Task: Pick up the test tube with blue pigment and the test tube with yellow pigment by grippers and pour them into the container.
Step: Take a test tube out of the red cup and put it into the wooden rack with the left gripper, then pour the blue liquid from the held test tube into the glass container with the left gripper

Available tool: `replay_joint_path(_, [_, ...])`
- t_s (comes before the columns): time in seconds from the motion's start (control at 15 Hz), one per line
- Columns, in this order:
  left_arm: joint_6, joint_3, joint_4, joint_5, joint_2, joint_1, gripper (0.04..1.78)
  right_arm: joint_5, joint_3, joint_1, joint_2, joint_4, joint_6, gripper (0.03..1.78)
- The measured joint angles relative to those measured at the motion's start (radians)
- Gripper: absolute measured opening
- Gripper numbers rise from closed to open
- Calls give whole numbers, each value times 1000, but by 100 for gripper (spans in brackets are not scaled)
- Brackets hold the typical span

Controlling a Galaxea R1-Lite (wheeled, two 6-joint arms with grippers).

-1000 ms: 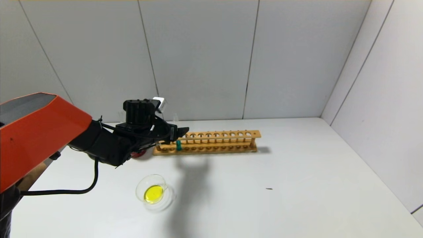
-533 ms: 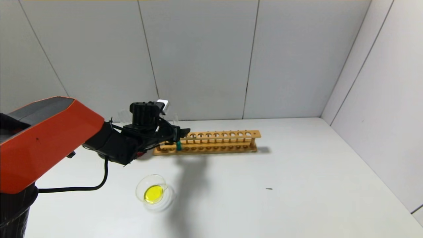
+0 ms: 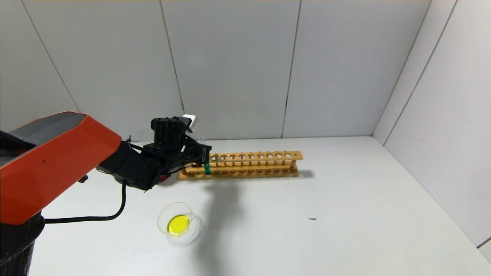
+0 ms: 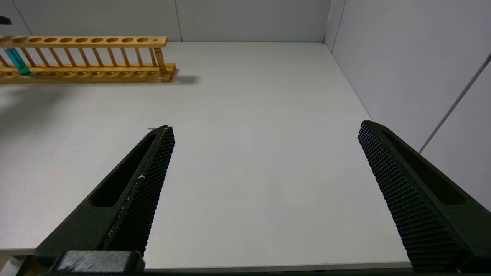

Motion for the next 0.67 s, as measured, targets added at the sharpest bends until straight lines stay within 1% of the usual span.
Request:
replay_joint_path(0.07, [0,-1,1,1,-8,0,32,0,0,0,0,0,0,175])
replay_joint_path(0.4, [21,-1,9,0,-48,0,32,0,0,0,0,0,0,175])
replay_joint_path(0.67, [46,-44,101,0,-114,1,32,0,0,0,0,0,0,175])
